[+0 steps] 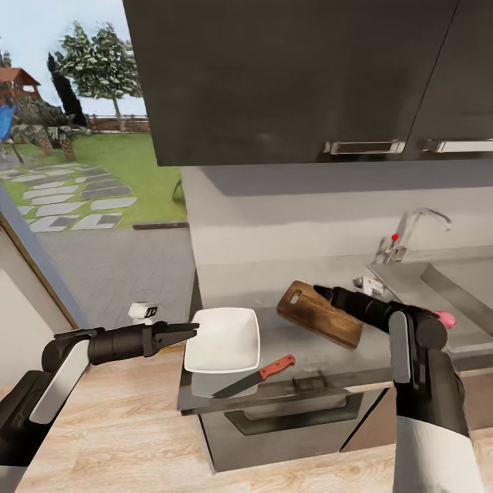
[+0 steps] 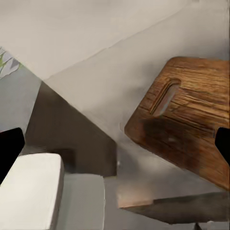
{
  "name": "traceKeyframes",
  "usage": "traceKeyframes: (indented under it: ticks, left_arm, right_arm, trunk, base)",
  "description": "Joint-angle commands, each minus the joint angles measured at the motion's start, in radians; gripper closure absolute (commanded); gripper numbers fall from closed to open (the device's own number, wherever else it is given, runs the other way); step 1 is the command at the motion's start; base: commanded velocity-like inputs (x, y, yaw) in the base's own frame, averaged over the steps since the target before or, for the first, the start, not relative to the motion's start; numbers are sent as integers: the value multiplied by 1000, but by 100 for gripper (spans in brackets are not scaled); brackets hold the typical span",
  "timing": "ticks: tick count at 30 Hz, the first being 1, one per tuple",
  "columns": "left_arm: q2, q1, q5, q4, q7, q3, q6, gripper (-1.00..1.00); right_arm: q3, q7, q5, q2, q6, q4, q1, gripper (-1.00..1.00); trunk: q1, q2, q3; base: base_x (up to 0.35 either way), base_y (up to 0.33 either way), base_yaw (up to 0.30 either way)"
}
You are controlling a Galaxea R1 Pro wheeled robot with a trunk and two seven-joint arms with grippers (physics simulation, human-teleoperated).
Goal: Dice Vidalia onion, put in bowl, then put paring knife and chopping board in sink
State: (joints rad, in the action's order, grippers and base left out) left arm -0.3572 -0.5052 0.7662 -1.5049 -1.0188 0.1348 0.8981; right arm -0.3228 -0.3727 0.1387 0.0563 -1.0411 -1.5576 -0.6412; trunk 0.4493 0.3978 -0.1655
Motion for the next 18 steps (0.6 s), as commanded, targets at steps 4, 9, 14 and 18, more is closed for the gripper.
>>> traceKeyframes:
  ticks: [4,9,14,18]
  left_arm:
    - [-3,-1,5,4,3,1,7,-100]
    - [-3,-1,4,7,6,0,6,-100]
    - [-1,-1,2,16,11,1,1,-100]
    - [0,-1,0,21,14,0,1,-100]
  right_arm:
    - [108,227,2,32,-6,43,-113,-100]
    - [134,455,3,85,-6,296,-272,-100]
    - [134,554,5,104,-6,538,-409,-100]
    - [128,566,6,105,-6,611,-444,-100]
  trunk:
    - [1,2,-2]
    - [1,2,-2]
    - [1,2,-2]
    - [1,2,-2]
  base:
    - [80,95,0]
    - [55,37,0]
    - [8,5,0]
    - [0,0,0]
